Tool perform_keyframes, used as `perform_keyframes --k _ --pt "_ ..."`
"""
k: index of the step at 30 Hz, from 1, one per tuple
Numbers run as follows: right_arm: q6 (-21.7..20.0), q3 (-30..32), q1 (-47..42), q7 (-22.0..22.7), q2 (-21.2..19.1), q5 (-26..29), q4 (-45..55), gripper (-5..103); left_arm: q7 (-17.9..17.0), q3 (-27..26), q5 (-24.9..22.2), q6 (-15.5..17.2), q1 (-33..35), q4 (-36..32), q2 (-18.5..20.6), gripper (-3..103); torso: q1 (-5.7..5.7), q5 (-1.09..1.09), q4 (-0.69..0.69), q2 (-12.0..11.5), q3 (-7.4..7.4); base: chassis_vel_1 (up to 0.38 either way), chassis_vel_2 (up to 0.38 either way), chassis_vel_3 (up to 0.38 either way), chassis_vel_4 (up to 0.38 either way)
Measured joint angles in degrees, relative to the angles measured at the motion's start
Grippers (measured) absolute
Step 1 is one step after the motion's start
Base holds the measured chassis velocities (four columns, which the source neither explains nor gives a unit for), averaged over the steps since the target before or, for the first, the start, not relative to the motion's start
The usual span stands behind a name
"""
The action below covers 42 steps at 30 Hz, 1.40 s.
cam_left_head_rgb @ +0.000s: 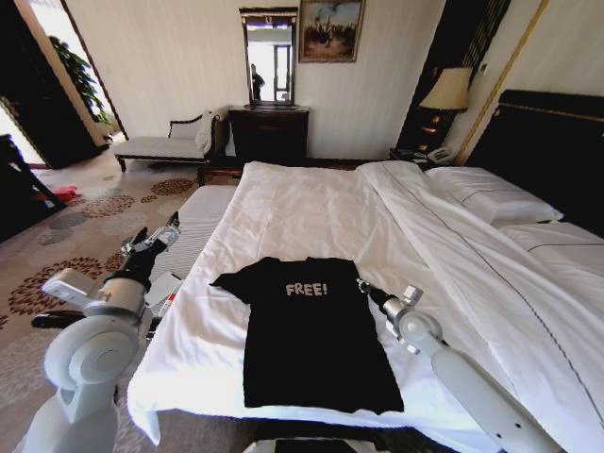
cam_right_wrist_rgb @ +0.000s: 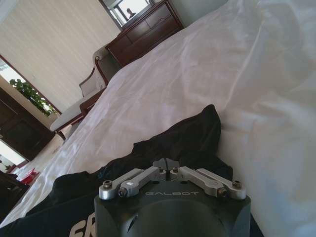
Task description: Fold the clothes on the bed.
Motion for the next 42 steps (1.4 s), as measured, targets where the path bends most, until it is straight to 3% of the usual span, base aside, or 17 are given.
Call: perform_keyframes --k 14,20,22,26,27,29,30,32,33,34,35,37,39,40,42 --pt "2.7 1.1 -5.9 0.4 0.8 -5.4 1.7 -1 0.0 0.5 0.3 0.3 0.7 0.1 0.1 100 0.0 0.01 0.0 0.0 0.0 0.0 0.0 0.0 0.0" --pt "5.2 2.1 -7.9 -0.3 0.7 -8.4 4.8 27 -0.2 2.3 0.0 1.0 0.1 1.9 0.9 100 0.0 0.01 0.0 0.0 0.0 0.0 0.0 0.0 0.0" --pt "5.5 2.5 -8.2 -0.3 0.7 -8.6 5.5 27 -0.3 2.5 -0.2 1.0 -0.1 2.3 1.1 100 0.0 0.01 0.0 0.0 0.0 0.0 0.0 0.0 0.0" --pt "7.2 6.5 -8.6 0.0 1.4 -8.7 10.1 49 -0.5 5.4 -2.6 1.8 -2.9 6.0 2.8 100 0.0 0.0 0.01 0.0 0.0 0.0 0.0 0.0 0.0" --pt "7.2 6.5 -8.6 0.0 1.4 -8.7 10.1 49 -0.5 5.4 -2.6 1.8 -2.9 6.0 2.8 100 0.0 0.0 0.01 0.0 0.0 0.0 0.0 0.0 0.0" --pt "7.4 8.2 -8.2 0.6 1.7 -8.3 11.2 49 -0.6 7.4 -6.0 3.4 -5.1 9.0 4.0 100 0.0 -0.01 0.01 0.0 0.0 0.0 0.0 0.0 0.0" --pt "7.4 8.9 -7.7 0.8 1.8 -8.4 11.3 60 -0.8 8.8 -8.1 4.6 -6.5 11.4 4.9 100 0.0 0.0 -0.01 0.0 0.0 0.0 0.0 0.0 0.0" --pt "7.4 8.5 -6.5 0.9 2.0 -8.6 10.9 65 -0.8 9.6 -10.1 6.0 -7.3 13.7 5.8 100 0.0 -0.01 -0.08 0.0 0.0 0.0 0.0 0.0 0.0" --pt "7.4 7.5 -5.0 0.9 2.1 -8.8 10.2 71 -0.9 10.0 -11.5 7.0 -7.6 15.6 6.7 100 0.0 -0.01 -0.07 0.0 0.0 0.0 0.0 0.0 0.0" --pt "7.4 6.2 -3.5 0.9 2.2 -9.0 9.4 77 -1.0 10.6 -12.5 7.8 -8.1 17.6 7.6 100 0.0 0.01 0.03 0.0 0.01 0.0 0.0 0.0 0.0" --pt "7.4 5.0 -2.4 0.8 2.5 -9.6 8.7 77 -0.9 12.2 -13.6 8.8 -9.4 20.6 8.5 100 0.01 0.03 0.07 0.0 0.01 0.0 0.0 0.0 0.0" --pt "7.3 4.5 -2.2 0.8 2.7 -10.2 8.4 77 -0.9 14.0 -14.6 9.7 -11.0 23.2 9.0 100 0.01 0.01 0.07 0.0 0.01 0.0 0.0 0.0 0.0" --pt "7.3 3.5 -2.1 0.7 3.3 -11.0 7.8 93 -1.1 18.0 -17.2 11.7 -15.4 29.0 9.2 100 0.01 -0.02 0.01 0.0 0.01 0.0 0.0 0.0 0.0" --pt "7.3 3.5 -2.1 0.7 3.3 -11.0 7.8 93 -1.1 18.0 -17.2 11.7 -15.4 29.0 9.2 100 0.01 -0.02 0.01 0.0 0.01 0.0 0.0 0.0 0.0" --pt "7.2 2.9 -2.1 0.7 3.7 -11.4 7.2 99 -1.2 22.4 -17.7 12.6 -21.2 36.8 8.5 100 0.01 0.0 -0.02 0.0 0.01 0.0 0.0 0.0 0.0"
